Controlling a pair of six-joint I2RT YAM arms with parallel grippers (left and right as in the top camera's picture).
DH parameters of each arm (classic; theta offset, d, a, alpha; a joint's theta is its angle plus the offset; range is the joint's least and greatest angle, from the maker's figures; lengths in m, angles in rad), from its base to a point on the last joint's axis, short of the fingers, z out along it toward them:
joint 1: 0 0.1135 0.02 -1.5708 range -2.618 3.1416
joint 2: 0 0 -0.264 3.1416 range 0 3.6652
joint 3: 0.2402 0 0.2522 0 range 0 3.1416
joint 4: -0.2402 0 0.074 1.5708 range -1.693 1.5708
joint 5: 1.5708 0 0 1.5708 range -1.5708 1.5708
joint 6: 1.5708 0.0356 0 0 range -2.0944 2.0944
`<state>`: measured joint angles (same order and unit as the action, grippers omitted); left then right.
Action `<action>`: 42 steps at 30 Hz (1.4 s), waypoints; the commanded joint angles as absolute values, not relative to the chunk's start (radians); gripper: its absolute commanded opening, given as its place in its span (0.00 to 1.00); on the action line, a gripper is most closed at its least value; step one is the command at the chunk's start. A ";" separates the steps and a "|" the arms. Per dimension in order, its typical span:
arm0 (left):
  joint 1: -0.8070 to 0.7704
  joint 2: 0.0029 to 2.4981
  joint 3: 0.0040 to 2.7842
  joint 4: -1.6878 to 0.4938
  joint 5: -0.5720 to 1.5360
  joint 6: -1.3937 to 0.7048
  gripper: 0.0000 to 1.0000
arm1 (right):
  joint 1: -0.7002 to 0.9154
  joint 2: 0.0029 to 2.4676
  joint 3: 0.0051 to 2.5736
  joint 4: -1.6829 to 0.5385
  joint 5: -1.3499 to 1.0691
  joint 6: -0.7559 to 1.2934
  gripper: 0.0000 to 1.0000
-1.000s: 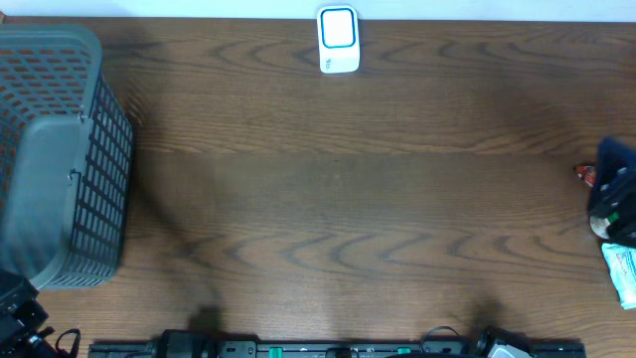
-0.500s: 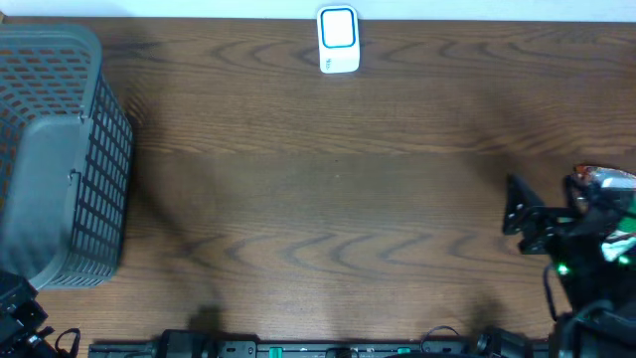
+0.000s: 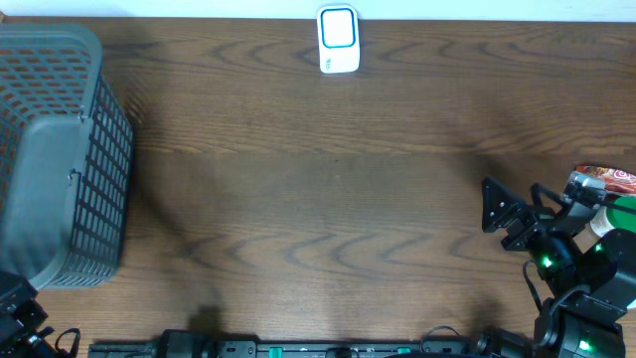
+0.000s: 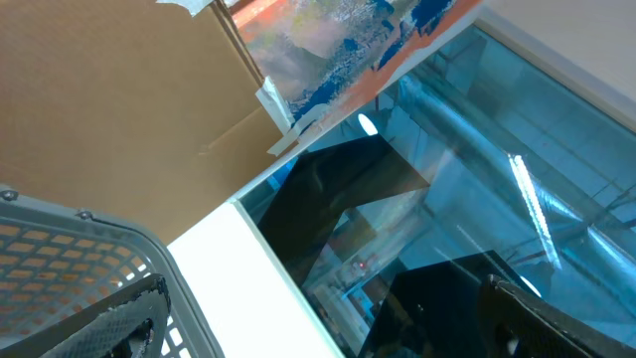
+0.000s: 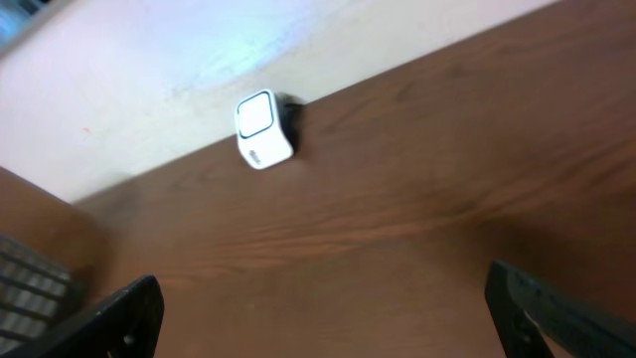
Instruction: Scan the item barcode
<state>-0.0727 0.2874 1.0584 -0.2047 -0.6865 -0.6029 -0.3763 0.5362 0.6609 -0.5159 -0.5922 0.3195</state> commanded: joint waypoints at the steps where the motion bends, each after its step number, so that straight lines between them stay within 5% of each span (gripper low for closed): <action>1: -0.068 0.293 1.051 -0.201 -0.682 -0.604 0.98 | -0.372 0.532 0.664 -0.520 -0.620 0.457 0.99; 20: -0.068 0.293 1.051 -0.201 -0.682 -0.604 0.98 | -0.371 0.521 0.664 -0.587 -0.553 0.533 0.99; 27: -0.068 0.293 1.051 -0.201 -0.682 -0.604 0.98 | -0.329 0.439 0.653 -0.630 -0.538 0.322 0.99; 42: -0.068 0.293 1.051 -0.201 -0.682 -0.604 0.98 | -0.093 0.161 0.623 -0.591 -0.172 0.200 0.99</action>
<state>-0.0727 0.2871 1.0584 -0.2047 -0.6865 -0.6029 -0.1043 0.1894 0.6571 -0.6224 -0.2626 0.2451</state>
